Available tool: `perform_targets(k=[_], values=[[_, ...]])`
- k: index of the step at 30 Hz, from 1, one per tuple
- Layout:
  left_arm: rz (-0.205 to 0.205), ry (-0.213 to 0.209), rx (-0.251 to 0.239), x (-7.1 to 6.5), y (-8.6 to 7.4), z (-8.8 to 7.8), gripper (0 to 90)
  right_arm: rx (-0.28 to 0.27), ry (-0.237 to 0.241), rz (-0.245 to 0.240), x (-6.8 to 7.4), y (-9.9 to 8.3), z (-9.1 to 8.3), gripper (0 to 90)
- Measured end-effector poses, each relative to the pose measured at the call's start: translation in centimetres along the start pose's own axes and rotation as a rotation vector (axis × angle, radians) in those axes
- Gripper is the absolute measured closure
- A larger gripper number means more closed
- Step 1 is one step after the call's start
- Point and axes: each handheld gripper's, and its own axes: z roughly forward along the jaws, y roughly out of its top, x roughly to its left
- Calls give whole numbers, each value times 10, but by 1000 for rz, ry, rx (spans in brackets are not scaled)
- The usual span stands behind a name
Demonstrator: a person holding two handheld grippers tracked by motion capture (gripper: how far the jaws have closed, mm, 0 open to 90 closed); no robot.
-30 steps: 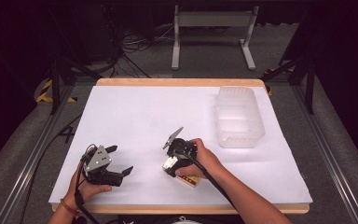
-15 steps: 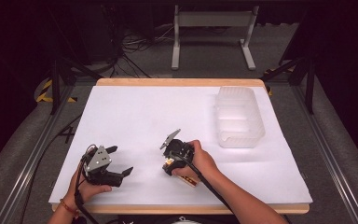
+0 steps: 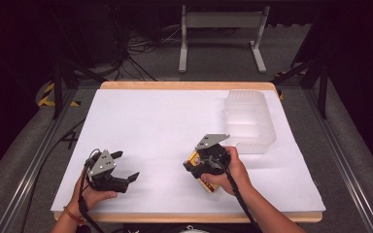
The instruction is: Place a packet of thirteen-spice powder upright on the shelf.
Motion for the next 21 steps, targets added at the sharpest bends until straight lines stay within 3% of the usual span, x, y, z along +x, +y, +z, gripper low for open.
perform_targets(k=[7, 12, 21], values=[[-16, 8, -20, 2, 0, -5, 74, -98, -25, 9, -6, -1, -27, 325], [18, 13, -12, 1, -1, -6, 73, -163, -87, 1, -11, 1, -41, 325], [9, 15, -20, 3, -1, -6, 73, -202, -138, 17, -20, 5, -49, 325]])
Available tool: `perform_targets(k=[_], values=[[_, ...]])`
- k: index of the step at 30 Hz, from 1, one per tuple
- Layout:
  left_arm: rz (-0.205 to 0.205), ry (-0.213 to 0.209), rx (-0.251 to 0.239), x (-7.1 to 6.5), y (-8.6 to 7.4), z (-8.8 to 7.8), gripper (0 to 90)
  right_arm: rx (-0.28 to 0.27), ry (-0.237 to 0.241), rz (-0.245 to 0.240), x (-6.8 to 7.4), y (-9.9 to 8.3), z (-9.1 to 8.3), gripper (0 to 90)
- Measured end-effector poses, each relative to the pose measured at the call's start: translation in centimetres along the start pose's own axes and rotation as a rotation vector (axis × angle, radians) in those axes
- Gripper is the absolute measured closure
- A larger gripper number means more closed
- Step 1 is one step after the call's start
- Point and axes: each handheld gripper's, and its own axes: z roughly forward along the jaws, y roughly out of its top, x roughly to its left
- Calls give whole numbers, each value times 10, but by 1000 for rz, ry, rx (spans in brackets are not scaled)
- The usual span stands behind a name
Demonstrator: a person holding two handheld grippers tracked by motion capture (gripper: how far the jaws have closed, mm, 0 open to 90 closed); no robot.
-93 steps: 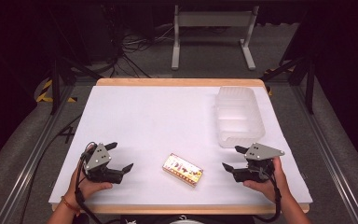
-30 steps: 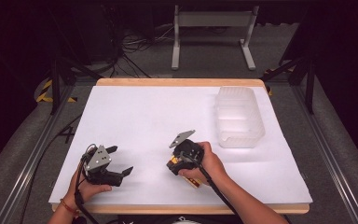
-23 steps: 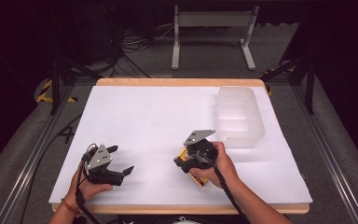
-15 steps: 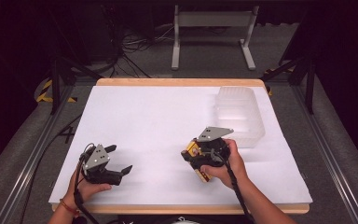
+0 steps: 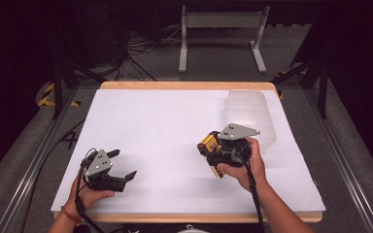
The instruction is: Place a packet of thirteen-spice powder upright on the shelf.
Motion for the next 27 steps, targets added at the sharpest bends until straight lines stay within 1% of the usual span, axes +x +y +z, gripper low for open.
perform_targets(k=[3, 5, 7, 11, 15, 17, 19, 22, 24, 27], values=[[2, -5, -2, -1, 0, 0, 73, -10, -11, -8, -1, 3, 1, 325], [-2, -4, -1, -2, 1, 0, 73, -37, -31, -9, -3, 8, 0, 325], [0, -5, 1, -1, 0, 1, 73, -54, -36, -9, -5, 13, -1, 325], [0, -10, 4, -2, 0, 1, 74, -106, -75, -5, -14, 23, -5, 325], [2, -12, 6, -2, 1, 2, 74, -143, -118, 9, -29, 33, -10, 325], [5, -11, 9, -2, 1, 2, 74, -154, -131, 14, -35, 35, -11, 325], [8, -13, 11, -2, 1, 3, 74, -161, -157, 18, -42, 37, -12, 325], [8, -15, 12, -2, 1, 4, 74, -171, -191, 52, -54, 36, -13, 325], [9, -15, 13, -2, 0, 4, 74, -174, -204, 74, -61, 34, -13, 325], [8, -17, 14, -3, 0, 4, 74, -163, -256, 94, -72, 29, -12, 325]])
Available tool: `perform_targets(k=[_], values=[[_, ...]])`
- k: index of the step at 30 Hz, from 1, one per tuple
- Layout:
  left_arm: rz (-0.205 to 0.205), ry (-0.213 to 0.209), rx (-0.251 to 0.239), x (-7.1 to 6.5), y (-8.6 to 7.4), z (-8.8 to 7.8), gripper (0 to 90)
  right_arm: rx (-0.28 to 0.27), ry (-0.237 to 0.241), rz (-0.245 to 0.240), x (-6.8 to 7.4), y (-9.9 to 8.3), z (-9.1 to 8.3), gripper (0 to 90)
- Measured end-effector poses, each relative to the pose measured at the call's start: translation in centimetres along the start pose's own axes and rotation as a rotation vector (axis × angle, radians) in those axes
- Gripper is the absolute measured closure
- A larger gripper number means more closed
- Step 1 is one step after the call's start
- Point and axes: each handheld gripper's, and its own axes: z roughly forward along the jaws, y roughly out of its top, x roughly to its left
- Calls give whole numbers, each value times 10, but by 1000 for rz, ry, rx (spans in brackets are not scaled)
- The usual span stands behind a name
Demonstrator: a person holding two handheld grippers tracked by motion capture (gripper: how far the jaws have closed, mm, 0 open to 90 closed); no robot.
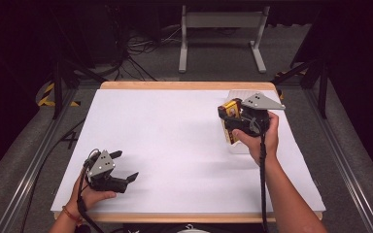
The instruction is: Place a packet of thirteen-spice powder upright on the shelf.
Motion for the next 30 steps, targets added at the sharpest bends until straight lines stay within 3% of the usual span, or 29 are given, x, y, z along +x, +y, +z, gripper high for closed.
perform_targets(k=[3, 11, 14, 18, 30], values=[[-1, -2, 2, 0, 0, 1, 74, 4, -27, 36, -13, -4, 3, 325], [3, -4, 2, 0, 0, 1, 75, 34, -109, 67, -36, -18, 9, 325], [9, -8, 6, -1, 0, 2, 75, 35, -112, 98, -46, -21, 10, 325], [9, -9, 7, -1, 1, 3, 75, 35, -135, 92, -51, -22, 12, 325], [13, -12, 12, -1, 0, 3, 75, 68, -157, 160, -70, -33, 21, 324]])
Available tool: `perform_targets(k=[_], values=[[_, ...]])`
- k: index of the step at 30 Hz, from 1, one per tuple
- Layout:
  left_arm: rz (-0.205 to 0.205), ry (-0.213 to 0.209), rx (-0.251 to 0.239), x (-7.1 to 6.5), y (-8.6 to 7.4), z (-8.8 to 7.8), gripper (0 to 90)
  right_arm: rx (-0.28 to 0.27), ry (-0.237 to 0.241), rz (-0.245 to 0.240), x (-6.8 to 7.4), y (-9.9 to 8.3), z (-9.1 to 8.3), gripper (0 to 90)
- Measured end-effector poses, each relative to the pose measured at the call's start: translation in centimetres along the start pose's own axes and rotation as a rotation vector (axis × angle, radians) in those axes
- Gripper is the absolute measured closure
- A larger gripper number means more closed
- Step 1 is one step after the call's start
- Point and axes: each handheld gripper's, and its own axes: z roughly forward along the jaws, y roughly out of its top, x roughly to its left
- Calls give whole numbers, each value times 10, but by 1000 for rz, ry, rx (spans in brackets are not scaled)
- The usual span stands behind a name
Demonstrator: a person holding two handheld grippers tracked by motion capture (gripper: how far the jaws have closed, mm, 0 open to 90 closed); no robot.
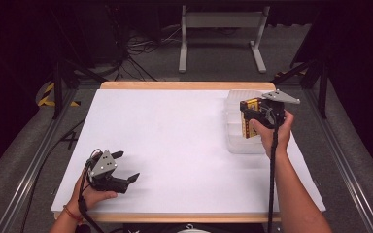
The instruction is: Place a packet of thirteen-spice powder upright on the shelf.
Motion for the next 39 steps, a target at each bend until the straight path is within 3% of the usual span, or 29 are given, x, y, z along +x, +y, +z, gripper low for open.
perform_targets(k=[6, 15, 21, 24, 39], values=[[4, 1, 3, 0, 0, 1, 75, 1, -11, 1, -6, -1, -1, 324], [6, 2, 6, 0, 1, 2, 75, -3, -29, 64, -21, -6, 0, 323], [5, -2, 8, 1, 1, 2, 76, -2, -41, 60, -26, -6, 4, 324], [9, -3, 9, 0, 1, 2, 75, 13, -33, 84, -29, -8, 5, 324], [11, 0, 11, -1, 1, 2, 76, 54, -34, 17, -27, -18, -4, 323]])
